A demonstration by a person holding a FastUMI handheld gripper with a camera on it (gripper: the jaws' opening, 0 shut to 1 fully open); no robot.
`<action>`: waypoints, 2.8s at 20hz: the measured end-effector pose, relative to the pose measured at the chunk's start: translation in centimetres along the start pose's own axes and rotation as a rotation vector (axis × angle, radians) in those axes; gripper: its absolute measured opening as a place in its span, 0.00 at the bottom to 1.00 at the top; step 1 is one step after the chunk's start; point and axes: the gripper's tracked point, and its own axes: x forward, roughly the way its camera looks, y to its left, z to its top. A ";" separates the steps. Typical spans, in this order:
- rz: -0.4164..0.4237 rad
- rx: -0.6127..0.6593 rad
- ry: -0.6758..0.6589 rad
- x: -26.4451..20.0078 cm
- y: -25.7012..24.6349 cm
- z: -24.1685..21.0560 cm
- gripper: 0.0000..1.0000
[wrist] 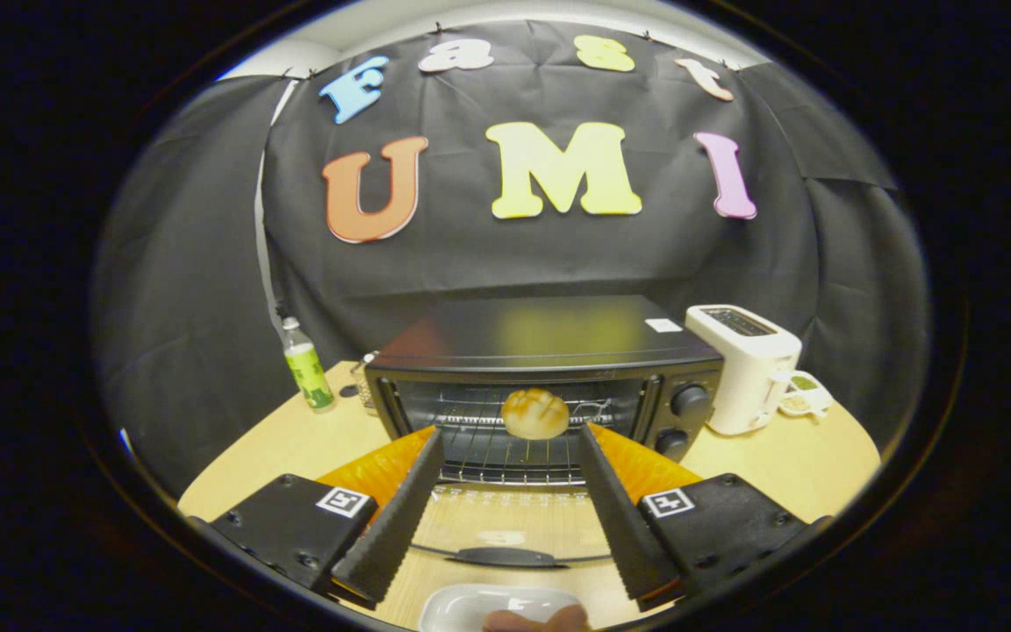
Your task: Open the toaster oven, put the food inside, and close the toaster oven door.
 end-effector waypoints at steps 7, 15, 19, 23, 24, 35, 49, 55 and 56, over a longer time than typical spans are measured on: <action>-0.055 -0.014 -0.048 -9.8 -0.4 -0.6 1.00; -0.093 0.017 0.069 -10.2 -2.7 -8.0 1.00; -0.079 -0.008 0.144 -8.3 -2.3 -11.6 1.00; -0.060 -0.010 0.222 -5.9 -1.6 -14.6 1.00; -0.056 -0.005 0.238 -5.2 -1.5 -15.2 1.00; -0.046 -0.029 0.331 -0.3 -0.3 -18.0 1.00; -0.067 -0.034 0.424 1.2 0.3 -19.2 1.00; -0.073 -0.046 0.352 1.5 0.3 -17.3 1.00; -0.071 -0.037 0.366 1.6 0.3 -17.6 1.00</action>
